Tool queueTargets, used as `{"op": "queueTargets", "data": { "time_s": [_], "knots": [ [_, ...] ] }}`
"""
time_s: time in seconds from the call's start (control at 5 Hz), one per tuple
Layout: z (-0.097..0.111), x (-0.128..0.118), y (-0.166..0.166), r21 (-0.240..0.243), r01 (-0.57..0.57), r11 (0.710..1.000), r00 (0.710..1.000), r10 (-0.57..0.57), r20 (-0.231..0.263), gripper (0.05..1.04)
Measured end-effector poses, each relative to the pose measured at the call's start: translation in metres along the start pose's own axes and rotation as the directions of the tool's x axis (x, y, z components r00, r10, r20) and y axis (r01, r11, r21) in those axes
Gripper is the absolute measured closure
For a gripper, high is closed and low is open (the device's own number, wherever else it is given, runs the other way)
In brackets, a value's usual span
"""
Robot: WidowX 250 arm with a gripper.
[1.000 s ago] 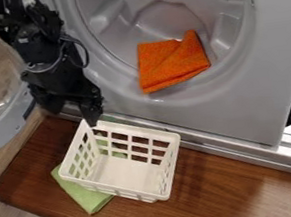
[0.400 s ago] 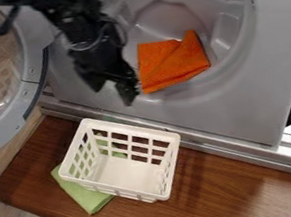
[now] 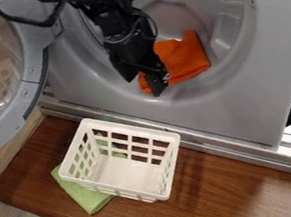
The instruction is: Put the orange cloth into the basket
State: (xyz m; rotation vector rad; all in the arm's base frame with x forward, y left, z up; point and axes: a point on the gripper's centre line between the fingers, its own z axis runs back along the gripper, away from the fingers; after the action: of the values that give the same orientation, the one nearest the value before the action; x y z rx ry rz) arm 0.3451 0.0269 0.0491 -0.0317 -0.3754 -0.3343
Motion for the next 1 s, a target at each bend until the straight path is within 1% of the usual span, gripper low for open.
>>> {"op": "queueTargets", "data": {
  "time_s": [0.2,0.4,0.8,1.0],
  "knots": [
    [-0.009,0.013,0.0,0.004,0.041,0.999,0.999,-0.041,-0.007,0.083],
    [-0.015,0.018,0.004,0.003,0.049,0.999,0.999,-0.049,-0.017,0.133],
    [-0.018,0.016,0.006,0.023,0.056,0.998,0.998,-0.055,-0.035,0.73],
    [-0.019,0.014,0.003,0.016,0.056,0.998,0.998,-0.055,-0.042,0.934]
  ]
}}
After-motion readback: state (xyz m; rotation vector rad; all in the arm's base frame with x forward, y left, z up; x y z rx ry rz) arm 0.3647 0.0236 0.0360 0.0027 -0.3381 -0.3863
